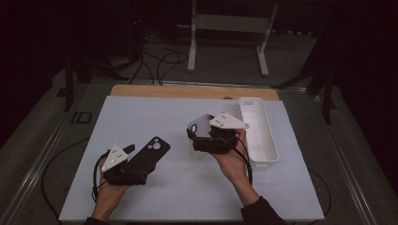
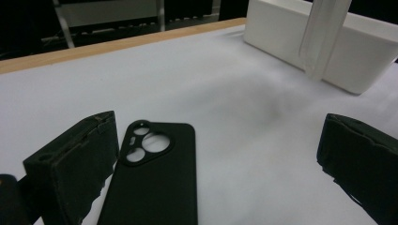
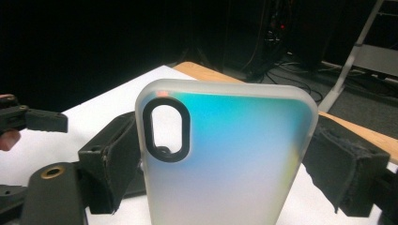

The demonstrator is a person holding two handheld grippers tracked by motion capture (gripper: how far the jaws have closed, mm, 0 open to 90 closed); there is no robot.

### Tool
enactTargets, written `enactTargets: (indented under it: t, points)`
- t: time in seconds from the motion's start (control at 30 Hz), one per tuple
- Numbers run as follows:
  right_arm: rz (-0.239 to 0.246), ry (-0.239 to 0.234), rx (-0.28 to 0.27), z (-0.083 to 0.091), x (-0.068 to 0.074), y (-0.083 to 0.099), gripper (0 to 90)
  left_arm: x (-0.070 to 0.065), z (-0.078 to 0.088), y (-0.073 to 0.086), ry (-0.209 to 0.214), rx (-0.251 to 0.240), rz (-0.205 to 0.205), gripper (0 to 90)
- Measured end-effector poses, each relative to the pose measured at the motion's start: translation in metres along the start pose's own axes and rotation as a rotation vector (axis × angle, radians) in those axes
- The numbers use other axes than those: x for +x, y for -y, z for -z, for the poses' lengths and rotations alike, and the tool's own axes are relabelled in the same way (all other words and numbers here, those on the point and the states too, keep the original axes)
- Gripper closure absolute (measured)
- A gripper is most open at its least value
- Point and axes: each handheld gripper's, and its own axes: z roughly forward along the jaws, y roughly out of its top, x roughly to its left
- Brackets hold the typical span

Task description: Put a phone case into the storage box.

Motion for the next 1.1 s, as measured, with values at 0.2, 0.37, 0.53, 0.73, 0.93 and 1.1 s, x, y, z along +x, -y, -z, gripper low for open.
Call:
enactTargets:
  t: [0.2, 0.37, 0.53, 0.73, 0.93, 1.1]
  points:
    - [0.000, 0.012, 0.002, 0.000, -0.003, 0.000, 16.8, 0.004, 0.007, 0.005, -0.016, 0.000, 0.003, 0.1]
    - [-0.001, 0.020, 0.001, -0.001, -0.007, 0.000, 16.8, 0.008, 0.011, 0.011, -0.034, 0.005, 0.008, 0.1]
    - [-0.002, 0.022, -0.002, -0.001, -0.009, -0.002, 16.7, 0.008, 0.014, 0.016, -0.039, 0.008, 0.008, 0.1]
    - [-0.003, 0.034, -0.014, -0.001, -0.011, -0.005, 16.7, 0.011, 0.017, 0.020, -0.054, 0.001, 0.012, 0.0]
    - [0.005, 0.045, -0.020, -0.001, -0.015, -0.008, 16.7, 0.014, 0.018, 0.023, -0.066, 0.006, 0.008, 0.0]
    - [0.006, 0.057, -0.020, -0.002, -0.019, -0.008, 16.7, 0.015, 0.018, 0.026, -0.067, 0.007, 0.009, 0.0]
